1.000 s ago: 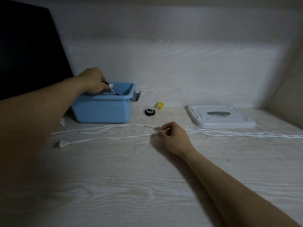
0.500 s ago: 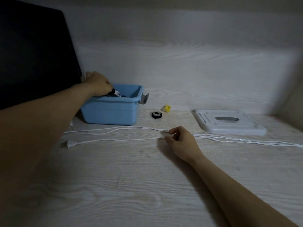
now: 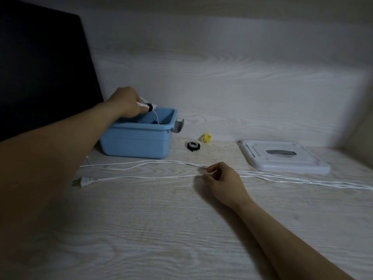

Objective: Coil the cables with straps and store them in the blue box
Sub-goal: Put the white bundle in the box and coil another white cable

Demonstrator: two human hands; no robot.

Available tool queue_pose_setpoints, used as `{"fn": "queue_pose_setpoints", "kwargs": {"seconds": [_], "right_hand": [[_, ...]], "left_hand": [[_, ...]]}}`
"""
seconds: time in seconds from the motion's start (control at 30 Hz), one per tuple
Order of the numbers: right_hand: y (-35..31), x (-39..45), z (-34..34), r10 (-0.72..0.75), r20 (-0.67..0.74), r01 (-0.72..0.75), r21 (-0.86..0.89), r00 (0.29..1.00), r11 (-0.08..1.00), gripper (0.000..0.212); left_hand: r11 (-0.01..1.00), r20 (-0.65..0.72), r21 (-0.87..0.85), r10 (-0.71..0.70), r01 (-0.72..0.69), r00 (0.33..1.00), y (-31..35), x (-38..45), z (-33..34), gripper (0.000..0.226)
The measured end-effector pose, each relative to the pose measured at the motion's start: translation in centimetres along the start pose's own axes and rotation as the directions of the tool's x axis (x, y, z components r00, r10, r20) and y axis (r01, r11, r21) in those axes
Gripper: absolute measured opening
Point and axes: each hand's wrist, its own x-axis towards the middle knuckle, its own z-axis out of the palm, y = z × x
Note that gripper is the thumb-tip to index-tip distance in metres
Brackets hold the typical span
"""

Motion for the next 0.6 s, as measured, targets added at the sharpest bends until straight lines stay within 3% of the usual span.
{"fn": "queue_pose_setpoints", "kwargs": {"seconds": [0.07, 0.1, 0.2, 0.27, 0.37, 0.43, 0.5, 0.6], "right_hand": [[0.1, 0.0, 0.0, 0.001, -0.001, -0.001, 0.003, 1.000, 1.000, 0.018], [0.1, 0.0, 0.0, 0.003, 0.002, -0.003, 0.005, 1.000, 1.000, 0.018], [0.1, 0.0, 0.0, 0.005, 0.001, -0.005, 0.015, 1.000, 1.000, 0.019], [0.1, 0.0, 0.0, 0.003, -0.001, -0.003, 0.019, 1.000, 1.000, 0.019], [0.2, 0.1, 0.0, 0.001, -0.001, -0.001, 0.019, 1.000, 1.000, 0.020], [0.2, 0.1, 0.0, 0.003, 0.002, -0.003, 0.016, 1.000, 1.000, 0.021], [0.1, 0.1, 0.0, 0.004, 0.008, -0.004, 0.015, 1.000, 1.000, 0.021], [0.1, 0.1, 0.0, 0.004, 0.013, -0.004, 0.014, 1.000, 1.000, 0.020]], "left_hand": [[0.997, -0.107, -0.061, 0.042, -0.049, 0.993, 1.2, -0.3, 0.3, 0.042], [0.995, -0.076, -0.057, 0.075, -0.080, 0.994, 1.8, -0.4, 0.4, 0.042], [0.991, 0.266, 0.116, 0.032, -0.065, 0.964, 3.1, -0.3, 1.4, 0.061], [0.987, 0.377, 0.154, -0.019, -0.042, 0.926, 3.3, 0.0, 1.9, 0.064], [0.979, 0.258, 0.183, 0.039, -0.088, 0.965, 3.3, 0.5, 1.9, 0.050], [0.984, 0.215, 0.132, 0.086, -0.117, 0.973, 3.0, 0.3, 1.9, 0.064], [0.984, 0.284, 0.097, 0.119, -0.152, 0.951, 3.0, 0.2, 2.1, 0.063], [0.974, 0.376, 0.178, 0.062, -0.138, 0.925, 3.4, 0.7, 2.2, 0.049]]}}
